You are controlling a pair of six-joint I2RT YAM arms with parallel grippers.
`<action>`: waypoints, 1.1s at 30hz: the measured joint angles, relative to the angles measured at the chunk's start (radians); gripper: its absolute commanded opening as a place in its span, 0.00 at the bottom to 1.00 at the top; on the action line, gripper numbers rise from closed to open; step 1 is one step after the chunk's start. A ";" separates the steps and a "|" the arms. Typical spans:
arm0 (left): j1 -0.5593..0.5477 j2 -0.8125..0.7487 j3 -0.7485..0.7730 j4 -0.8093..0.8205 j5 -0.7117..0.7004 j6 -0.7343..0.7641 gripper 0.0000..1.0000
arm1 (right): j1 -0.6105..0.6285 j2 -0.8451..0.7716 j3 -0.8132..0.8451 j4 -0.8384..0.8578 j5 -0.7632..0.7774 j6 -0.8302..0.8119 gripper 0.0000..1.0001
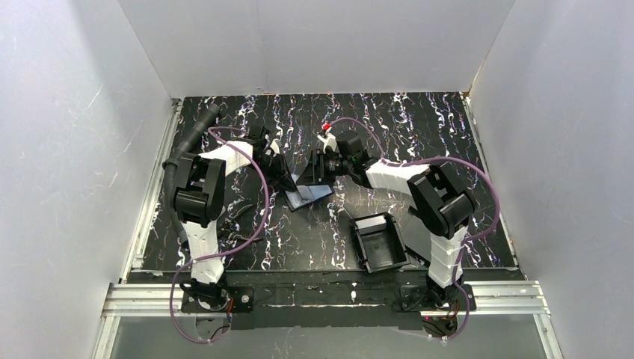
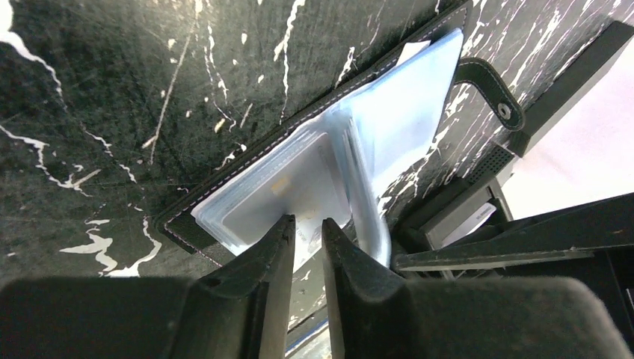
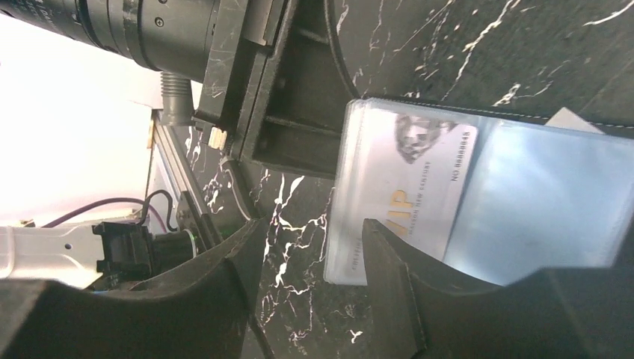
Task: Put the credit cards into the card holder
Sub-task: Open the card holder at the center of the board.
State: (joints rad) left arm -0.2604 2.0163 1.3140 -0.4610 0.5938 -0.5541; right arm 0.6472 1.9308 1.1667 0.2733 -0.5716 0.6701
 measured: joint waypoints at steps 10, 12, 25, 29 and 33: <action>-0.005 -0.034 -0.004 -0.027 -0.045 0.049 0.25 | 0.016 0.000 0.000 -0.006 0.011 -0.008 0.57; 0.000 -0.035 -0.009 -0.030 -0.046 0.049 0.25 | 0.018 0.000 0.001 -0.034 0.031 -0.049 0.57; 0.049 -0.076 -0.078 -0.074 -0.078 0.069 0.26 | 0.029 0.000 0.008 -0.137 0.103 -0.182 0.52; 0.049 -0.078 -0.077 -0.098 -0.106 0.091 0.35 | 0.029 0.000 0.032 -0.174 0.137 -0.217 0.53; 0.047 -0.135 -0.077 -0.135 -0.142 0.113 0.44 | 0.027 0.000 0.071 -0.232 0.199 -0.272 0.58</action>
State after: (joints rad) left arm -0.2131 1.8812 1.2366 -0.5961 0.4515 -0.4416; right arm 0.6746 1.9312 1.2377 0.0414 -0.3729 0.3977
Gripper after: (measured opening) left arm 0.410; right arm 0.551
